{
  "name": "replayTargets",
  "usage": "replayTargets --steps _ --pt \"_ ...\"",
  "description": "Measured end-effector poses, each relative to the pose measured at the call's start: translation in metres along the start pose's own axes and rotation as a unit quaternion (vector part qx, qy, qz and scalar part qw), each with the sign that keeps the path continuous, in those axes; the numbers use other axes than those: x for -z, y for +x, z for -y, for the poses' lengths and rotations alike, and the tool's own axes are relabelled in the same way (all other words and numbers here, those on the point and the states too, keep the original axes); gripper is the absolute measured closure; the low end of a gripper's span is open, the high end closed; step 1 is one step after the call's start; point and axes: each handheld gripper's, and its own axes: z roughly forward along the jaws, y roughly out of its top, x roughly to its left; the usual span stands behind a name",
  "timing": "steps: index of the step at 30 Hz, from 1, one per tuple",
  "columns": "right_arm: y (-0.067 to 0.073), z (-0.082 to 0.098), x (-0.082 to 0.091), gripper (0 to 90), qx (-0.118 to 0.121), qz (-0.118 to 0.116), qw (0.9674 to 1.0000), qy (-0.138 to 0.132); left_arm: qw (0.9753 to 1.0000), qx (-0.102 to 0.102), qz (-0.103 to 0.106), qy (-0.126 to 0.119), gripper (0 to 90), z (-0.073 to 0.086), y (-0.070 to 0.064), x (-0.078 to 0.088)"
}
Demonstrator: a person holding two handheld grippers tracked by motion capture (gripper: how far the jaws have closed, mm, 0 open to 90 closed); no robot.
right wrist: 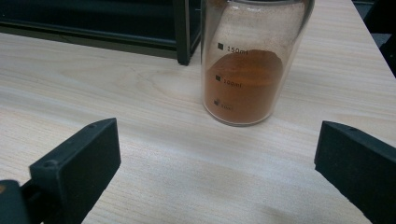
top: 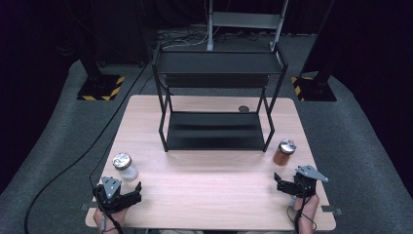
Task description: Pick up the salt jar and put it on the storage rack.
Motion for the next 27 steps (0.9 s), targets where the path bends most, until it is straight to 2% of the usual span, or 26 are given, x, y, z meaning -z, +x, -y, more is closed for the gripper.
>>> replayTargets --steps 6,8,14,19,27 --pt "0.000 0.000 0.000 0.0 -0.001 0.000 1.0000 -0.001 0.9999 0.009 0.009 0.005 0.0 0.000 0.005 -0.003" --pt "0.000 0.000 0.000 0.0 0.000 0.001 1.0000 0.000 0.9999 0.005 0.010 0.013 0.0 -0.003 0.006 -0.005" --pt "0.000 0.001 0.000 0.0 -0.002 0.000 1.0000 -0.001 0.9998 0.003 0.004 0.021 0.0 -0.011 0.009 -0.012" --pt "-0.001 0.000 0.000 0.0 -0.002 -0.001 1.0000 -0.001 0.9996 0.005 0.001 0.027 0.0 -0.019 0.016 -0.020" --pt "-0.001 0.001 0.000 0.0 -0.003 -0.001 1.0000 -0.003 0.9994 0.007 0.006 0.032 0.0 -0.027 0.023 -0.033"
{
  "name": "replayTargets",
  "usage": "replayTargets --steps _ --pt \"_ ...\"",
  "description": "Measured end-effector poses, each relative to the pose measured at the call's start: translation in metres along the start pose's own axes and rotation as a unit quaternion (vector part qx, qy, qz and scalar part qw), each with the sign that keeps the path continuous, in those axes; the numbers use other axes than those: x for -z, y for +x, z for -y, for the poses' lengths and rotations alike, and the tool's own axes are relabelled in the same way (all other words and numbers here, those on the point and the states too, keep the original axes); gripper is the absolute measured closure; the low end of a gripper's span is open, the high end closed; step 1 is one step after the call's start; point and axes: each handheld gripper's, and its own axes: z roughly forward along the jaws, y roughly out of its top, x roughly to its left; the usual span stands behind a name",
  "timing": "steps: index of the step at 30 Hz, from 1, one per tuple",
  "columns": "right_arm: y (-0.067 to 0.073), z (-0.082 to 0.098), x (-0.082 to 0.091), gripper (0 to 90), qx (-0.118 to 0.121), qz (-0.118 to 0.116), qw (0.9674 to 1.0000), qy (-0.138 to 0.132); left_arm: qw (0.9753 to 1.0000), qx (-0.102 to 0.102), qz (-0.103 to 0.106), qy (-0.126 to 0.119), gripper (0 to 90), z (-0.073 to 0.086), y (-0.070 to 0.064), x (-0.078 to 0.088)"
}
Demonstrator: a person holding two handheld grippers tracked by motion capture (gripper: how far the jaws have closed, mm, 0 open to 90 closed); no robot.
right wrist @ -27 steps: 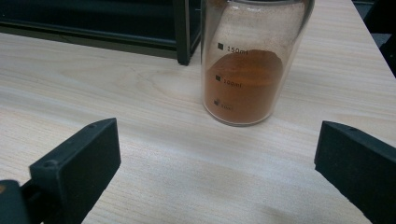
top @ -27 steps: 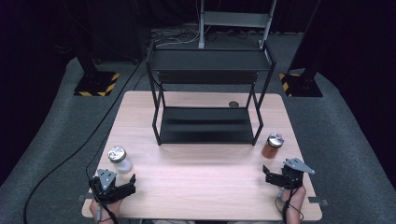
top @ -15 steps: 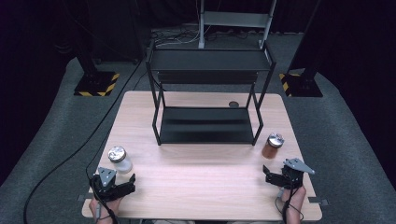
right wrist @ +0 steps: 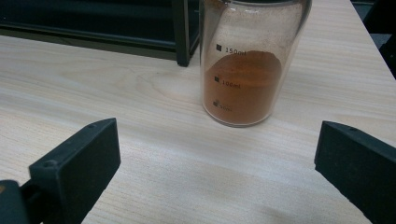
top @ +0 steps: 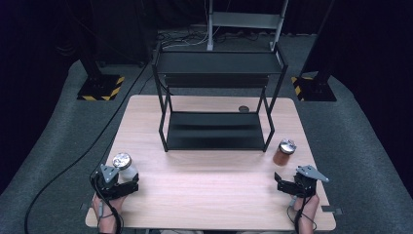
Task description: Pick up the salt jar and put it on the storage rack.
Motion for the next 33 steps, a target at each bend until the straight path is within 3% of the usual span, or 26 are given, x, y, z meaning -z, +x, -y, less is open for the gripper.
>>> replayTargets --steps 11,22,27,33 --pt "0.000 -0.001 0.000 0.0 0.001 -0.001 1.0000 0.003 1.0000 0.002 0.004 0.008 0.0 -0.008 0.004 -0.014" --pt "-0.001 -0.001 0.000 0.0 0.001 -0.003 1.0000 0.002 0.9997 0.018 0.001 -0.014 21.1 0.000 0.006 -0.016" --pt "-0.001 -0.001 0.000 0.0 0.000 -0.002 1.0000 0.001 0.9993 0.027 0.015 -0.019 28.8 0.005 0.010 -0.019" --pt "0.000 -0.001 0.000 0.0 0.001 -0.002 1.0000 0.003 0.9994 0.024 0.015 -0.022 30.2 0.006 0.009 -0.019"
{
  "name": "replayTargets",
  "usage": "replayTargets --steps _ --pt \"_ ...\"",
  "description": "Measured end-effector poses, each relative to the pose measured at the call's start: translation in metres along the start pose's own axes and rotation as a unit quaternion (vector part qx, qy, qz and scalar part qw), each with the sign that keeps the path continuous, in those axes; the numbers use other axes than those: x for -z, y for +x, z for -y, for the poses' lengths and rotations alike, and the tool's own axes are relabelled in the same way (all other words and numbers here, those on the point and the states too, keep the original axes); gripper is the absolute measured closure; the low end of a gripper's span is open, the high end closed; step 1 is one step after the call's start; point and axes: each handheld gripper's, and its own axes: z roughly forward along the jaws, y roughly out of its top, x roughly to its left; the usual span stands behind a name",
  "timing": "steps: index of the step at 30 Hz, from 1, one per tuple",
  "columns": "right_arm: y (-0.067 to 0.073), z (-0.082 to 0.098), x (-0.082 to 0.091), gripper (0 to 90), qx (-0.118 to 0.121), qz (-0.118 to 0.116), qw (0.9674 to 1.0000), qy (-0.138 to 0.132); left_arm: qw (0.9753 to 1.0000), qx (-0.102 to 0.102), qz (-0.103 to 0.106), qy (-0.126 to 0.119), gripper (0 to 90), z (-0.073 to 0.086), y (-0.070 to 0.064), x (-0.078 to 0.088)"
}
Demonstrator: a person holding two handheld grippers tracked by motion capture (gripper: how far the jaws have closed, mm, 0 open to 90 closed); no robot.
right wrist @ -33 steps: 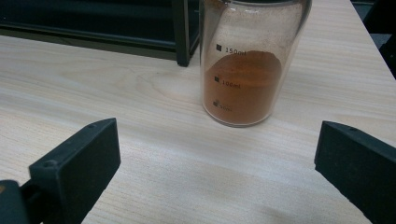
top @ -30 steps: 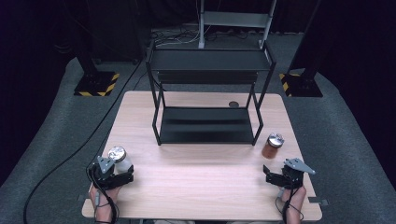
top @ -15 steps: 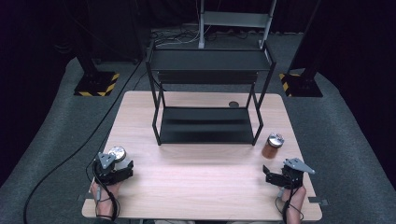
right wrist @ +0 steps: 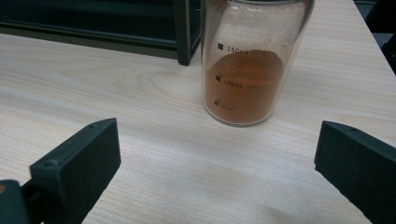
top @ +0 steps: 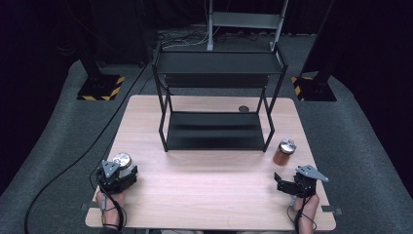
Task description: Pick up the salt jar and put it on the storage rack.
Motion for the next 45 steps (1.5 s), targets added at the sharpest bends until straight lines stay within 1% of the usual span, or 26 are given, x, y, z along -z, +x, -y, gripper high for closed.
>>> replayTargets --steps 5,11,15,18,23,28,33,35,37,39,43,45 --pt "0.000 0.000 0.000 0.0 0.001 0.000 1.0000 0.001 1.0000 -0.003 0.002 0.002 30.5 -0.001 0.001 0.000" --pt "0.000 0.000 0.000 0.0 0.000 0.000 1.0000 0.000 0.9999 -0.008 0.006 0.010 30.6 -0.007 0.003 -0.001" --pt "0.000 0.000 0.000 0.0 0.000 -0.001 1.0000 0.000 0.9996 -0.019 0.010 0.019 30.6 -0.012 0.002 0.000" --pt "0.000 0.000 0.000 0.0 0.000 -0.001 1.0000 0.000 0.9994 -0.023 0.015 0.020 30.6 -0.014 0.002 0.001" --pt "-0.001 0.000 0.000 0.0 0.001 -0.002 1.0000 0.000 0.9987 -0.039 0.022 0.025 30.6 -0.021 0.001 0.004" --pt "-0.001 0.001 0.000 0.0 -0.001 -0.002 1.0000 -0.002 0.9978 -0.042 0.040 0.030 30.6 -0.031 0.004 0.007" --pt "-0.001 0.000 0.000 0.0 0.001 -0.002 1.0000 -0.001 0.9968 -0.051 0.051 0.034 30.5 -0.040 0.002 0.009" --pt "-0.001 0.001 0.000 0.0 0.000 -0.002 1.0000 -0.002 0.9961 -0.056 0.059 0.035 30.5 -0.043 0.000 0.010" --pt "-0.001 0.001 0.000 0.0 0.000 -0.002 1.0000 -0.002 0.9952 -0.057 0.071 0.035 30.5 -0.045 0.001 0.011" --pt "-0.001 0.001 0.000 0.0 0.001 -0.002 1.0000 -0.002 0.9943 -0.063 0.078 0.036 30.5 -0.048 -0.001 0.012" --pt "0.000 0.000 0.000 0.0 0.002 -0.002 1.0000 -0.001 0.9926 -0.067 0.094 0.036 30.5 -0.052 -0.003 0.013" --pt "0.000 0.001 0.000 0.0 0.001 -0.001 1.0000 -0.002 0.9916 -0.073 0.100 0.037 30.5 -0.056 -0.005 0.013"
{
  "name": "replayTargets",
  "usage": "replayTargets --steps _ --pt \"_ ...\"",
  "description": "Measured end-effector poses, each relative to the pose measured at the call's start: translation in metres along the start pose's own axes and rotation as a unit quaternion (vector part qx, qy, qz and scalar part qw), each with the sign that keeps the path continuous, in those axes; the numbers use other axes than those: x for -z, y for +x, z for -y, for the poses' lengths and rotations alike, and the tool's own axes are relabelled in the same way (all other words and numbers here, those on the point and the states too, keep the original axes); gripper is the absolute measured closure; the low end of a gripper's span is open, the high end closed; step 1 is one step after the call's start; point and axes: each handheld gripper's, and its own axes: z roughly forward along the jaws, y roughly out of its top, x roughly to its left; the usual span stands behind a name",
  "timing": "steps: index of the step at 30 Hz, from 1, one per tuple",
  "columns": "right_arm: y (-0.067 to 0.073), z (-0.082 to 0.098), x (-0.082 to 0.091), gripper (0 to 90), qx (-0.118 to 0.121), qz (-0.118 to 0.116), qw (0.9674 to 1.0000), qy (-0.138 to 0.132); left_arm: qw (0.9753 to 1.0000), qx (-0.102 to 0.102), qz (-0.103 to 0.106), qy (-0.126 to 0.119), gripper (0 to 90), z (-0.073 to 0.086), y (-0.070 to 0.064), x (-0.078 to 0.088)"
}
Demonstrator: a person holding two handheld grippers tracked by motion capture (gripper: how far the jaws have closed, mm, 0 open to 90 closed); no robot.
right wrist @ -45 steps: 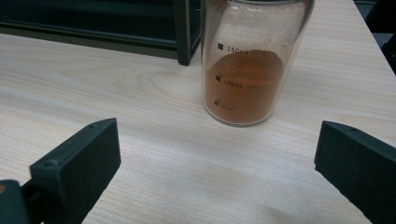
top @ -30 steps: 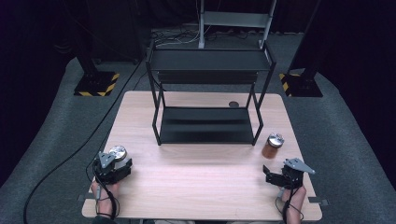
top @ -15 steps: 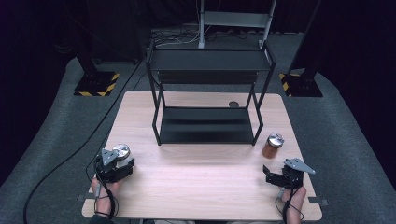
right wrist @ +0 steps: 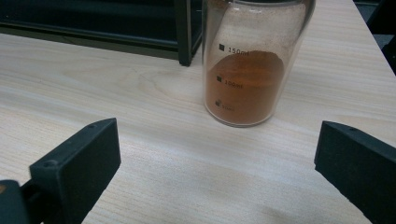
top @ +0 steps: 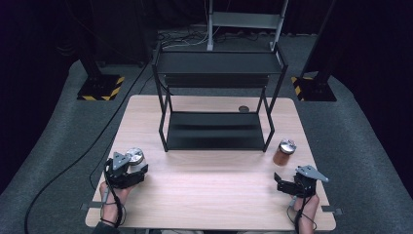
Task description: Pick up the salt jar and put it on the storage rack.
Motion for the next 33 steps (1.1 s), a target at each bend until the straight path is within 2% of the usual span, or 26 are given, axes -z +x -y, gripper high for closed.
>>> replayTargets --steps 9,22,33 --pt "0.000 0.000 0.000 0.0 0.001 0.000 1.0000 0.000 0.9995 -0.024 0.019 0.007 30.5 -0.016 -0.007 -0.001" --pt "0.000 0.000 0.000 0.0 0.001 0.000 1.0000 0.000 0.9979 -0.044 0.045 0.012 30.5 -0.032 -0.013 -0.004" --pt "0.000 0.000 0.000 0.0 0.001 0.001 1.0000 0.000 0.9956 -0.068 0.060 0.024 30.5 -0.047 -0.020 -0.008"
